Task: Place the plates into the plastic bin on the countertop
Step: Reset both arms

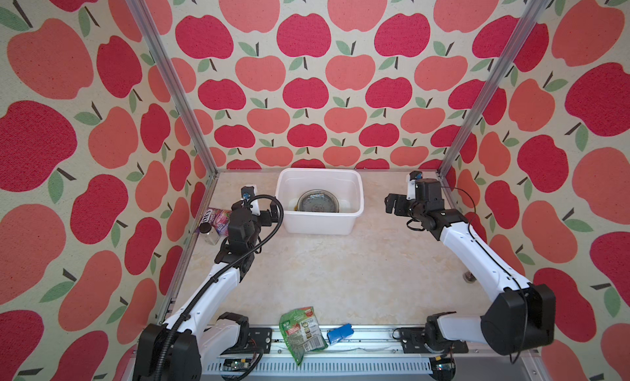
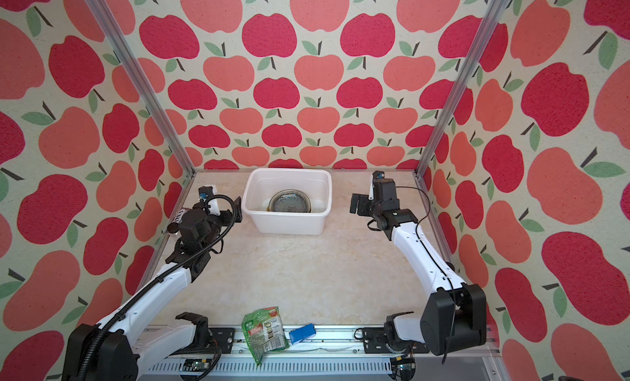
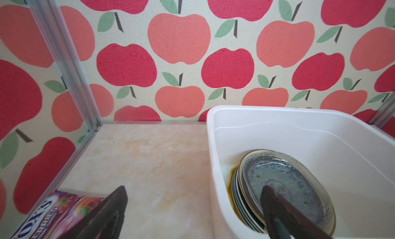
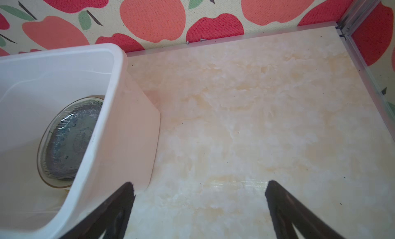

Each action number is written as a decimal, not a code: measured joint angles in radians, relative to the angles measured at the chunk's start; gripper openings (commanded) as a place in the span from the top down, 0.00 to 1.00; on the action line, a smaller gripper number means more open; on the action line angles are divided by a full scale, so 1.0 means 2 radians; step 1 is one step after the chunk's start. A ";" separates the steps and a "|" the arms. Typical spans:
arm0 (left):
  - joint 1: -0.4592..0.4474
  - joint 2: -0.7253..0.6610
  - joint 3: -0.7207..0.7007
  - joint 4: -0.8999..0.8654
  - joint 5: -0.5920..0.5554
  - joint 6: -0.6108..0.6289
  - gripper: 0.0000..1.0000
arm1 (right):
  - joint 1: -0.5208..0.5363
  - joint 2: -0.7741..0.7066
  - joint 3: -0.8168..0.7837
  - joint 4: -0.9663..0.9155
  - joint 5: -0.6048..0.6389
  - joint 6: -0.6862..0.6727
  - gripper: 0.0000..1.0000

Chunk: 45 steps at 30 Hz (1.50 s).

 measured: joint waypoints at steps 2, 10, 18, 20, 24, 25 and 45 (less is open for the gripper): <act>0.018 0.019 -0.037 0.041 -0.032 0.013 0.01 | 0.001 -0.011 -0.044 0.028 0.019 -0.004 0.01; 0.118 0.245 -0.131 0.219 -0.060 0.027 0.01 | 0.001 -0.010 -0.128 0.122 0.077 -0.046 0.01; 0.143 0.289 -0.162 0.342 0.002 0.017 0.01 | -0.009 -0.008 -0.180 0.221 0.165 -0.116 0.01; 0.143 0.289 -0.154 0.346 0.003 0.016 0.01 | -0.021 0.003 -0.201 0.257 0.184 -0.126 0.01; 0.141 0.288 -0.130 0.339 0.005 0.016 0.01 | -0.037 0.049 -0.245 0.353 0.208 -0.140 0.01; 0.140 0.288 -0.124 0.338 0.006 0.016 0.01 | -0.037 0.064 -0.259 0.380 0.212 -0.146 0.01; 0.138 0.288 -0.116 0.314 0.006 0.016 0.01 | -0.085 0.141 -0.334 0.656 0.113 -0.183 0.01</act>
